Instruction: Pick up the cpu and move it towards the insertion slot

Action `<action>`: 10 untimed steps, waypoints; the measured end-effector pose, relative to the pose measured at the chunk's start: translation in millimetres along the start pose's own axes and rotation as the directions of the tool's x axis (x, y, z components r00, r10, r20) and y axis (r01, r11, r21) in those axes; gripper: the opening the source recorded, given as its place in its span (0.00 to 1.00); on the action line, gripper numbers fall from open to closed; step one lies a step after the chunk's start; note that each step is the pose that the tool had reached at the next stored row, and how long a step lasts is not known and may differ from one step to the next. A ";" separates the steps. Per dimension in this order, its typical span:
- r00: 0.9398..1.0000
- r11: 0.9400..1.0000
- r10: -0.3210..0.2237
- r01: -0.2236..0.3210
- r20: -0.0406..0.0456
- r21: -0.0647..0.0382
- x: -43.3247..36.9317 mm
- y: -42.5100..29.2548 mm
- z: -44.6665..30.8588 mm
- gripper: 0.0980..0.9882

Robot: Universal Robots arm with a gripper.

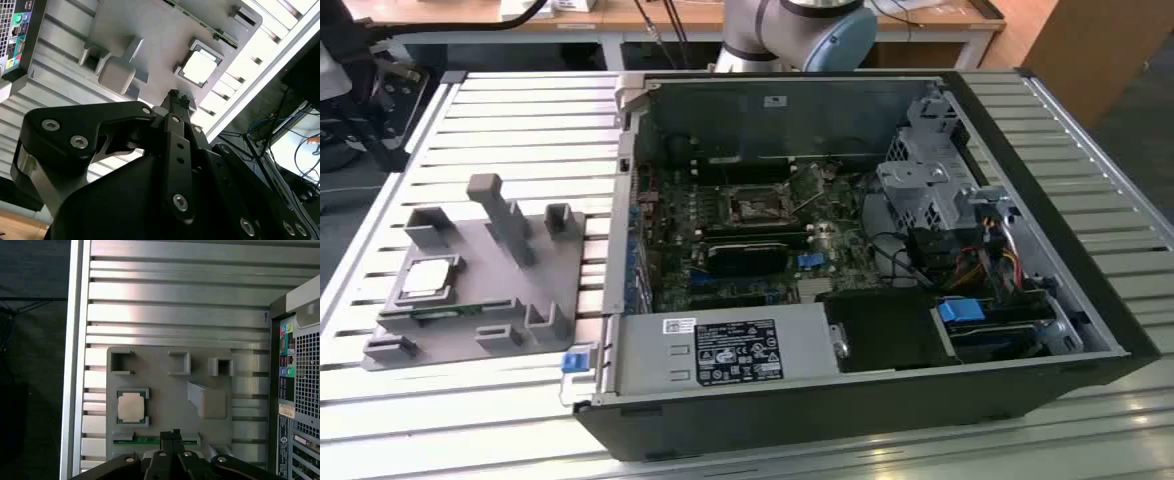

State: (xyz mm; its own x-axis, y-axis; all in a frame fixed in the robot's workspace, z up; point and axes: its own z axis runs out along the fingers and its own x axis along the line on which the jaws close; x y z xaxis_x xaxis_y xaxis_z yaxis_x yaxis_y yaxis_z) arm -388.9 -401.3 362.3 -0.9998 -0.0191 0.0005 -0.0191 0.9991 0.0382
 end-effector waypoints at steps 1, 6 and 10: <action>1.000 1.000 0.000 0.000 0.000 0.000 0.0 0.0 0.0 0.01; 1.000 1.000 0.000 0.000 0.000 0.000 0.0 0.0 0.0 0.01; 1.000 1.000 0.000 0.000 0.000 0.000 1.9 0.1 0.0 0.01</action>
State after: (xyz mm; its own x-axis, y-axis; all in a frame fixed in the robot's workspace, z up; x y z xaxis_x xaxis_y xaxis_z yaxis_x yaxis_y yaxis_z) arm -390.7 -401.3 362.3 -0.9998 -0.0190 0.0005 -0.0190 0.9991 0.0382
